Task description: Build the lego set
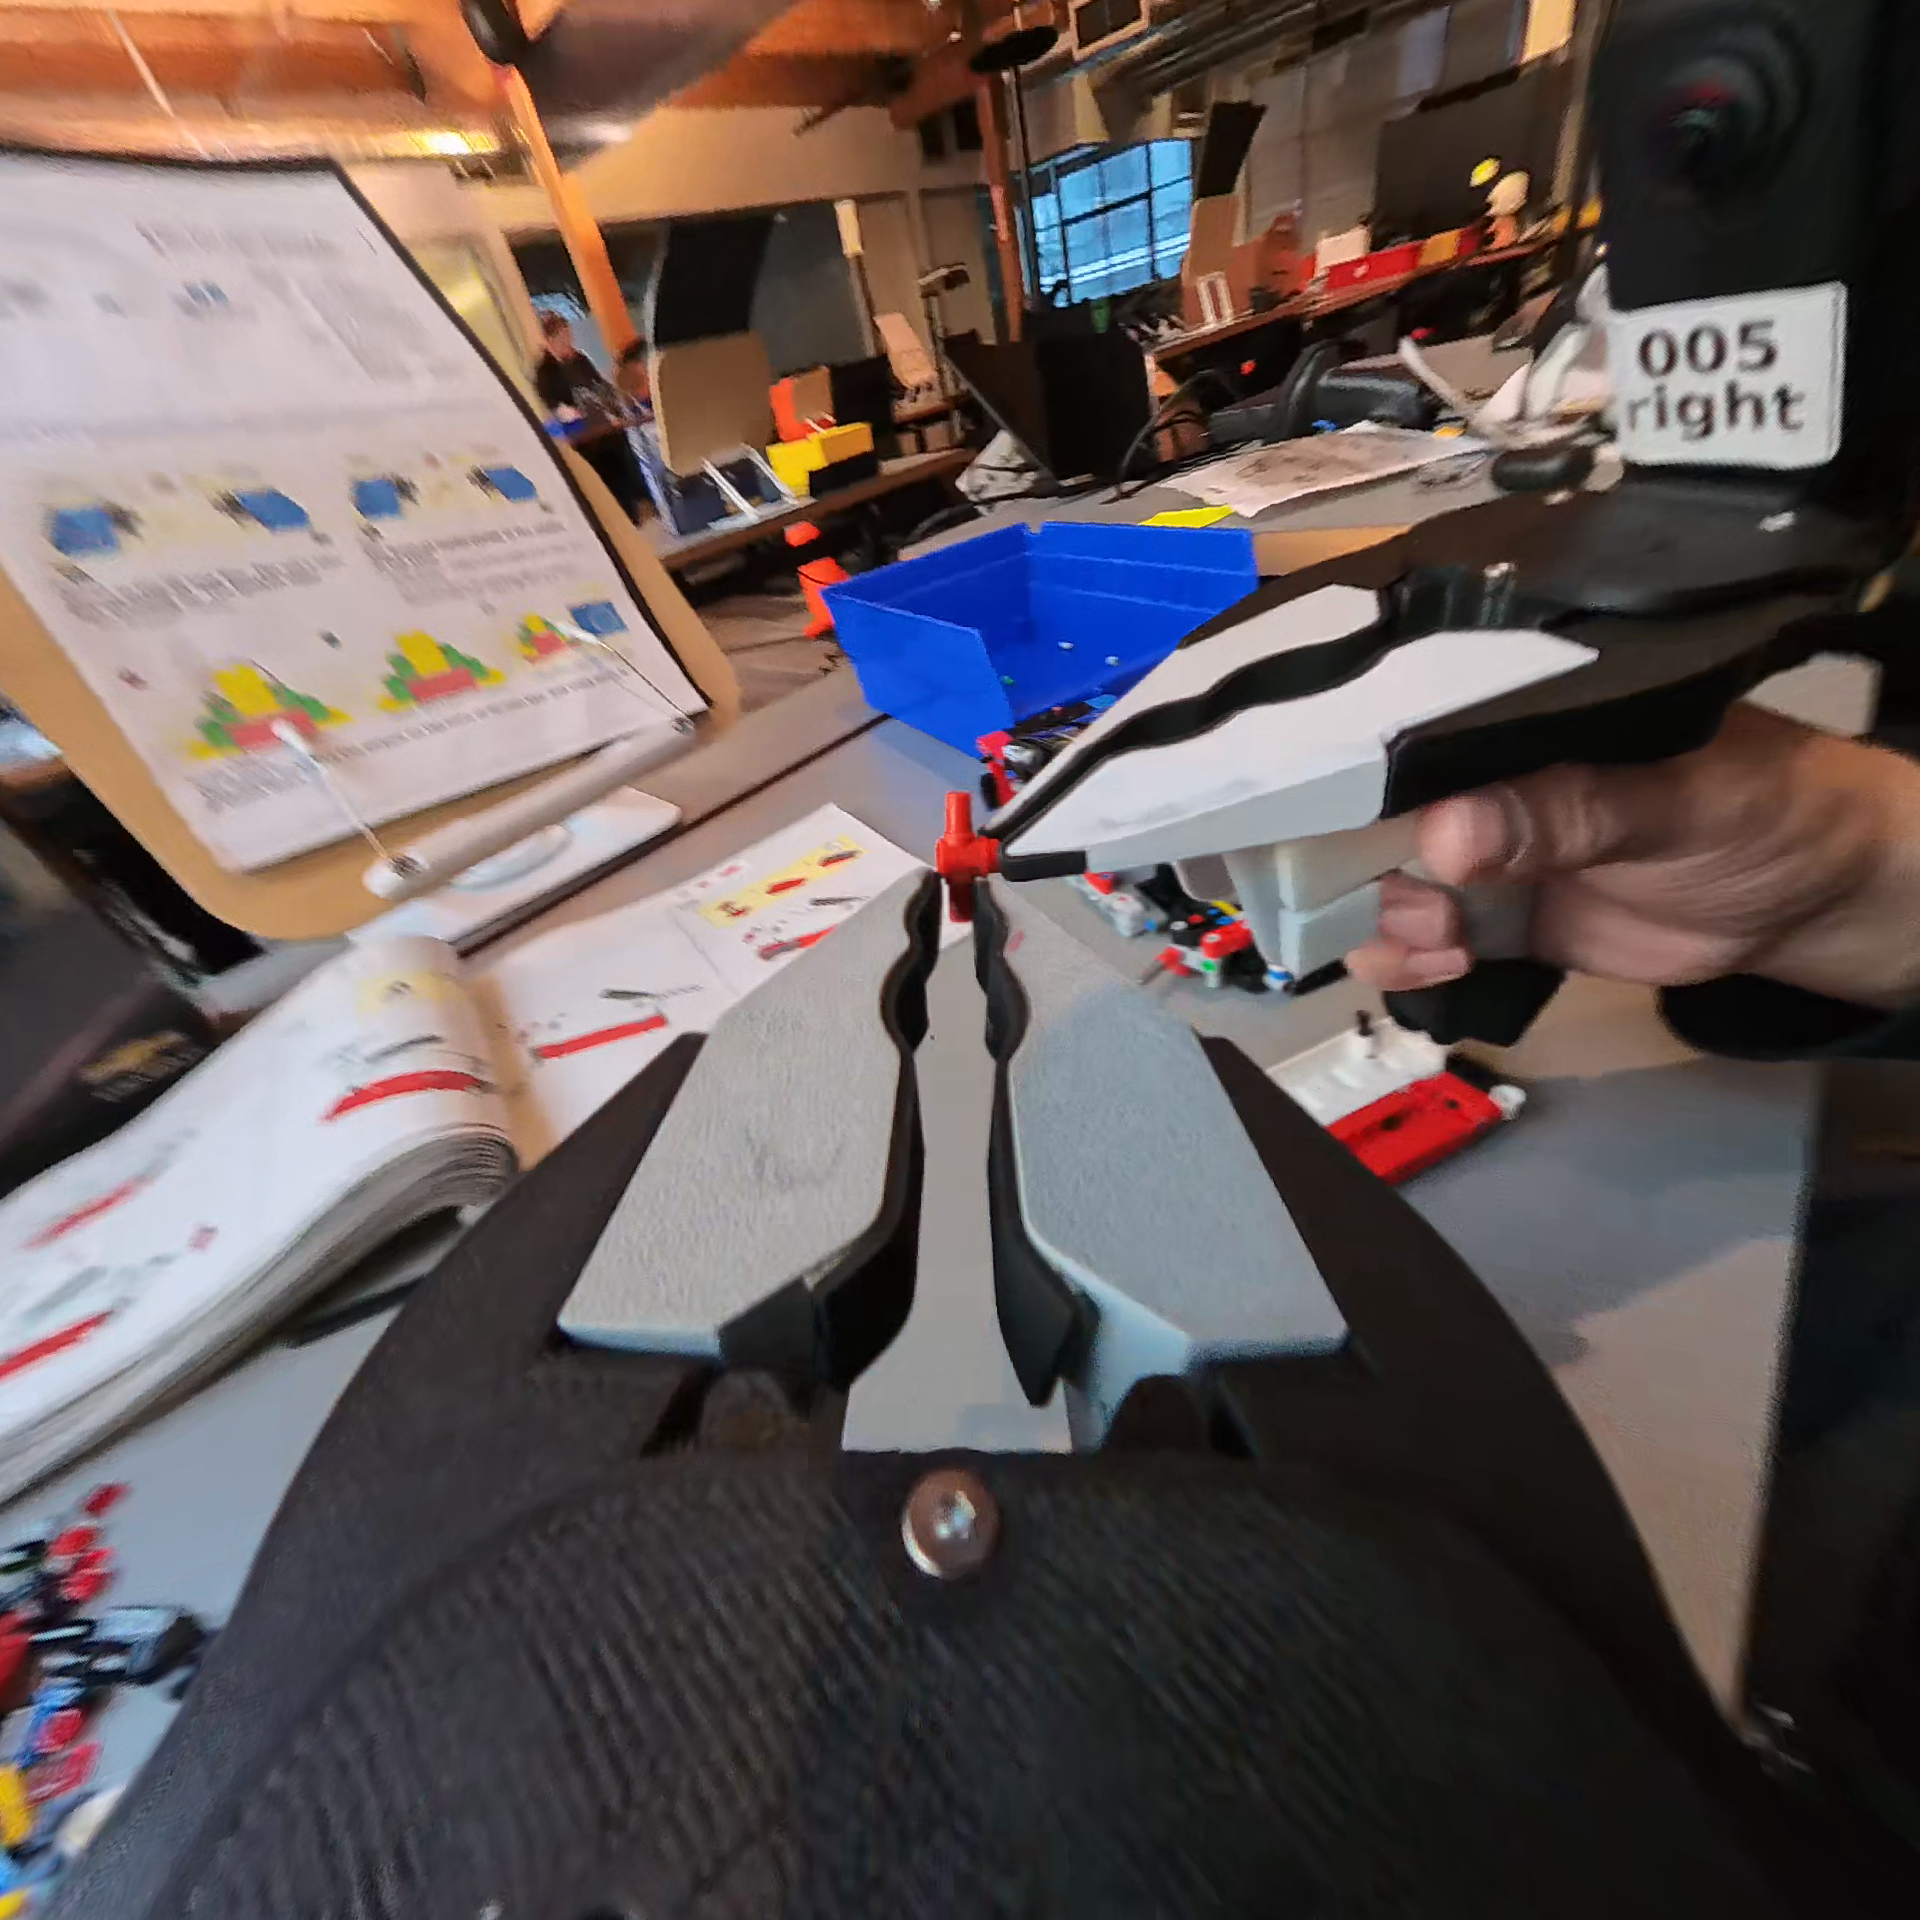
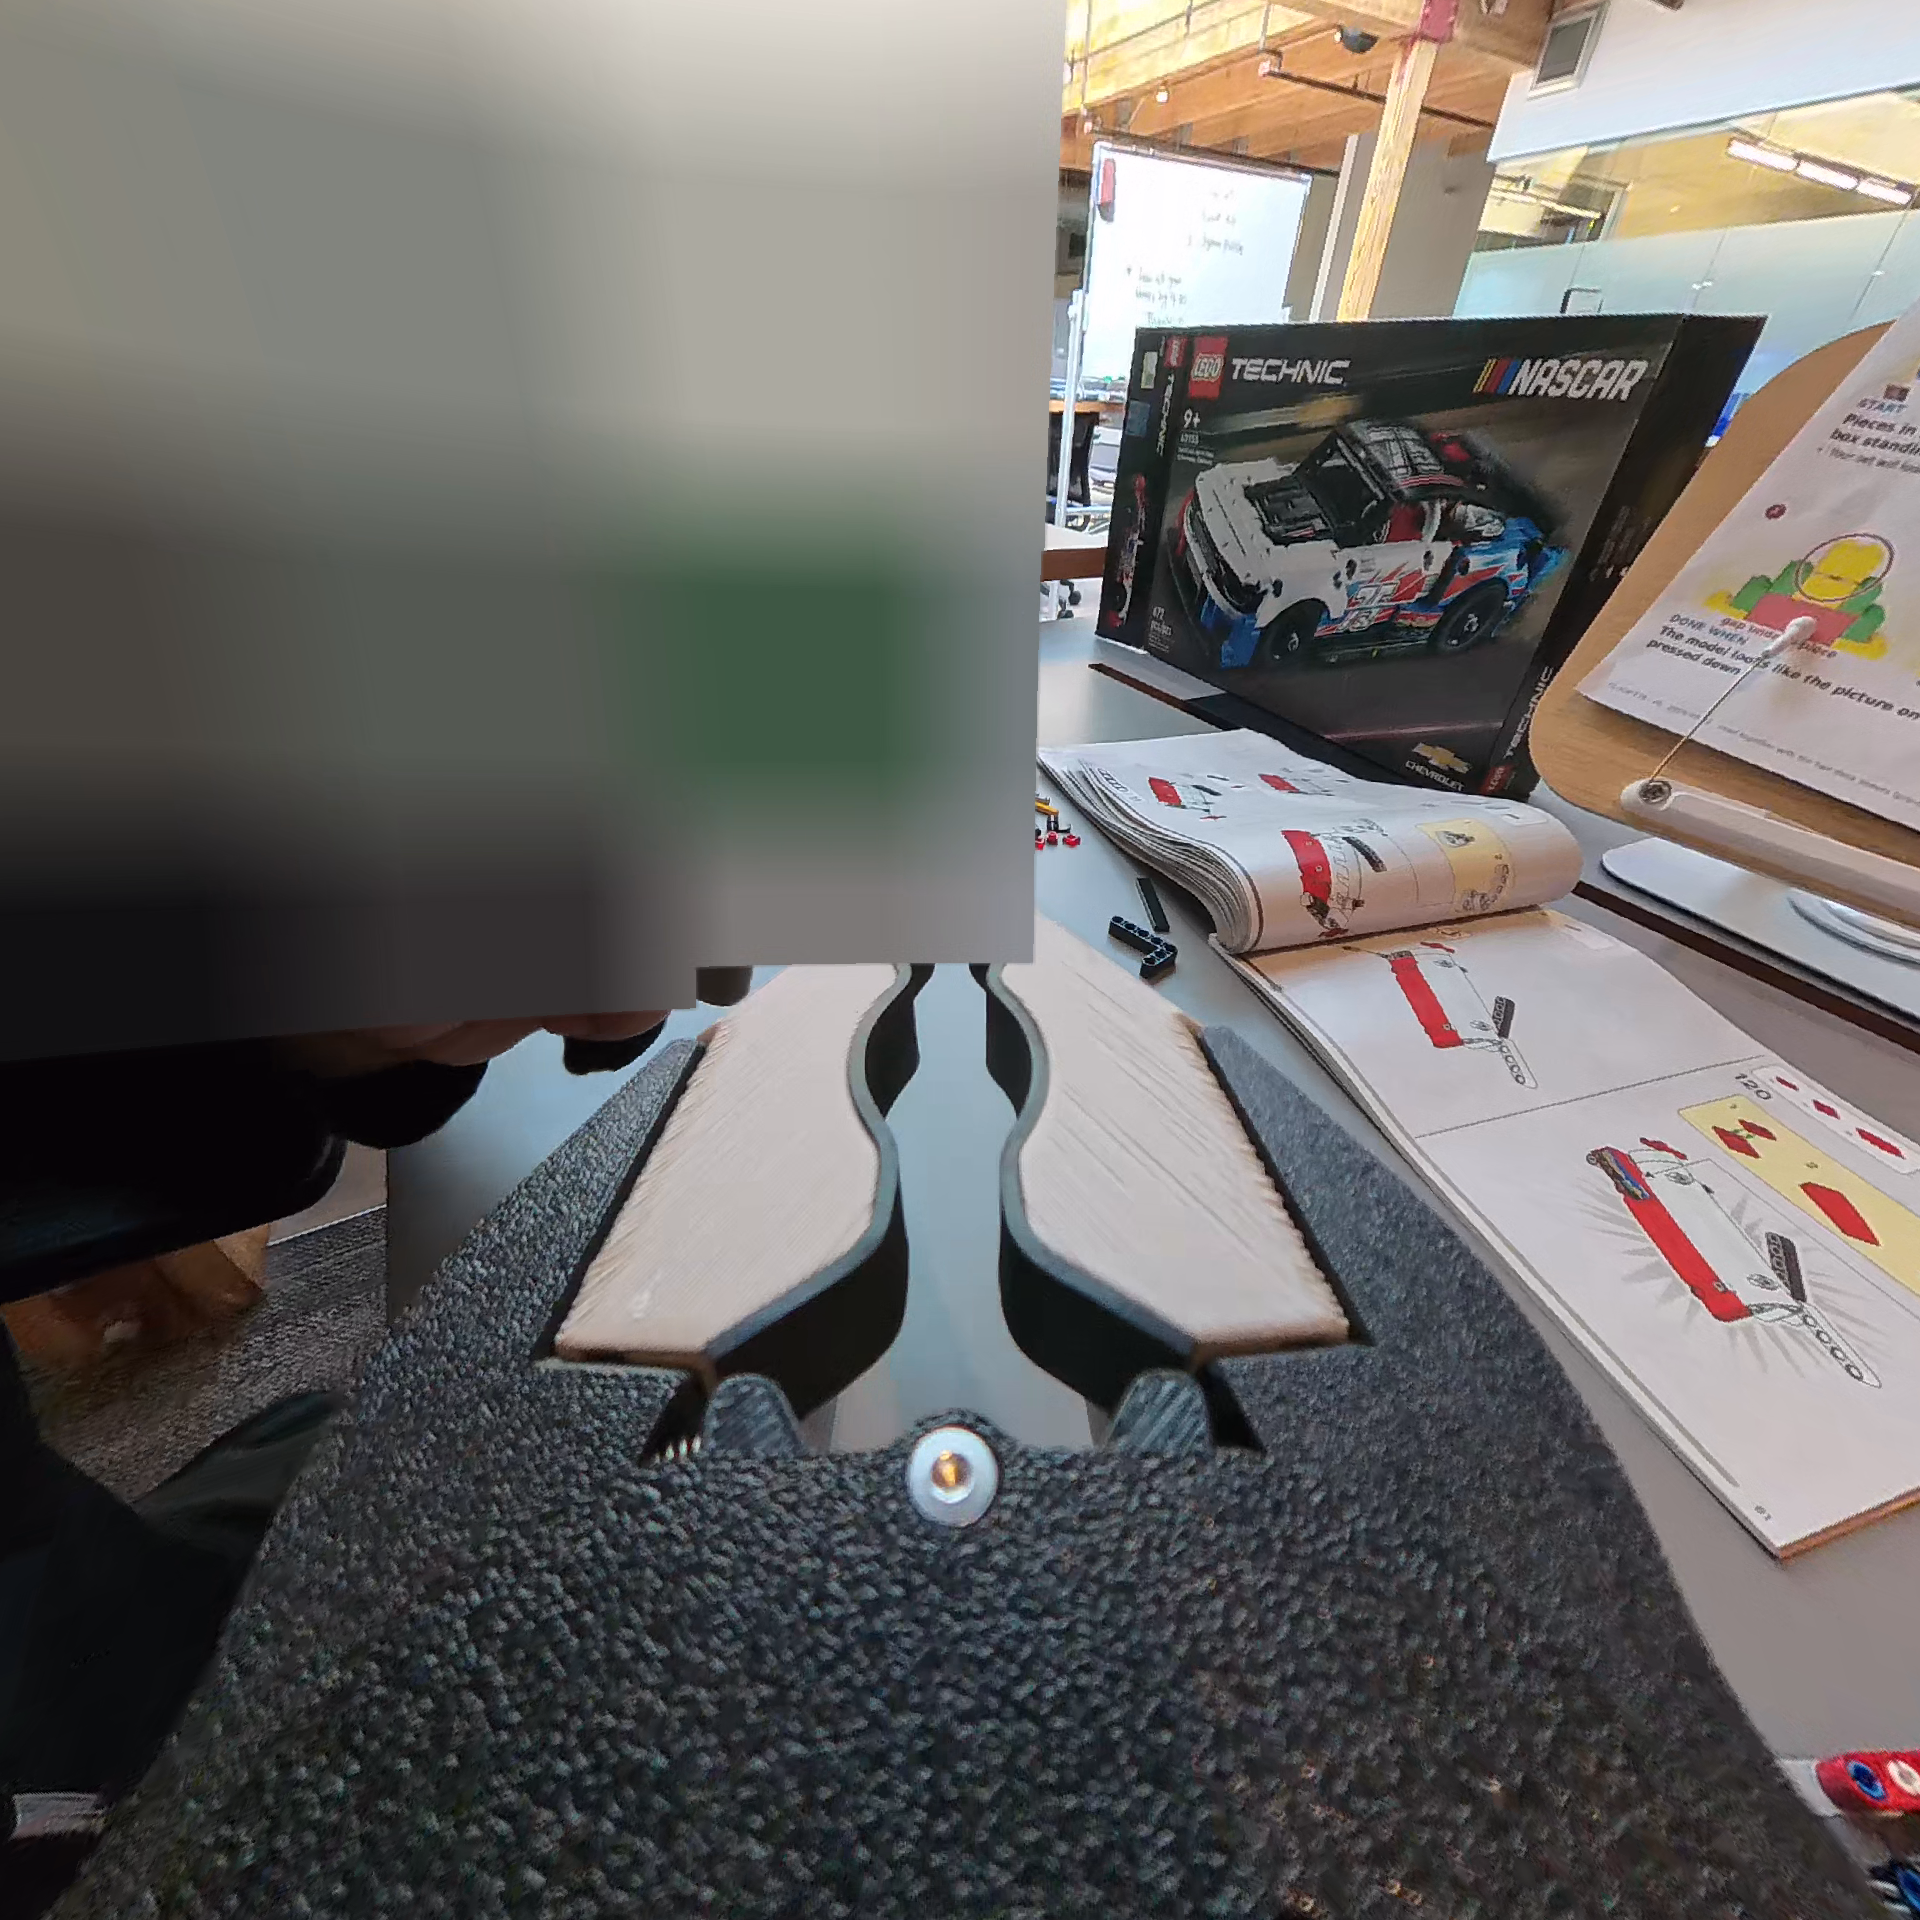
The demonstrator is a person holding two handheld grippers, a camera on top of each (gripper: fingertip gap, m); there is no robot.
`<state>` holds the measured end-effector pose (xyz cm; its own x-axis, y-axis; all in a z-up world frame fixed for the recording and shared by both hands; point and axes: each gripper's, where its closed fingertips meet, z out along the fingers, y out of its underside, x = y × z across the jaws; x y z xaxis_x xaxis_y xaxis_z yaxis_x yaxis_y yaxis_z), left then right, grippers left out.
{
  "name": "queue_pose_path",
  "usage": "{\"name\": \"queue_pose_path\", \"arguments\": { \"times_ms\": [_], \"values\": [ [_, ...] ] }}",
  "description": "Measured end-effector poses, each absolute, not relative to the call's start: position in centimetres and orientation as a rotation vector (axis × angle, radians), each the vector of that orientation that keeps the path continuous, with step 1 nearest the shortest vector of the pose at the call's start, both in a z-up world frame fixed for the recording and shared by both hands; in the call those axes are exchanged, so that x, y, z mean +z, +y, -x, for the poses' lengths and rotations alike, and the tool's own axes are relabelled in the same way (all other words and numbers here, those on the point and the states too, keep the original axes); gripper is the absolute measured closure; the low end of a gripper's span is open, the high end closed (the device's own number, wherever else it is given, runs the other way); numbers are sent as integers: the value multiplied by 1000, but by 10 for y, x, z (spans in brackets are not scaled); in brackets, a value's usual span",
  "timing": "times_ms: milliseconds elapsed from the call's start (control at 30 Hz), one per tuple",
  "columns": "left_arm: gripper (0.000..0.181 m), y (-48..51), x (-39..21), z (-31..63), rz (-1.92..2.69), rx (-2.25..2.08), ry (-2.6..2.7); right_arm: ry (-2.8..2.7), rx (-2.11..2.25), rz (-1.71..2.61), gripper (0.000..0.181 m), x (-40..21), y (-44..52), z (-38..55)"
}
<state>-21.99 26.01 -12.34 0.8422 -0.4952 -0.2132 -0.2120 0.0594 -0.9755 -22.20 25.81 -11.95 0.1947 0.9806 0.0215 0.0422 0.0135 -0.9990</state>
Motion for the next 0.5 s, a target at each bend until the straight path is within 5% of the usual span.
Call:
{"name": "queue_pose_path", "arguments": {
  "times_ms": [500],
  "values": [
    [179, 256, -119, 218, 1425, 20, 682, -1153, 1030, 1213, 176, -117, 252, 217]
  ]
}}
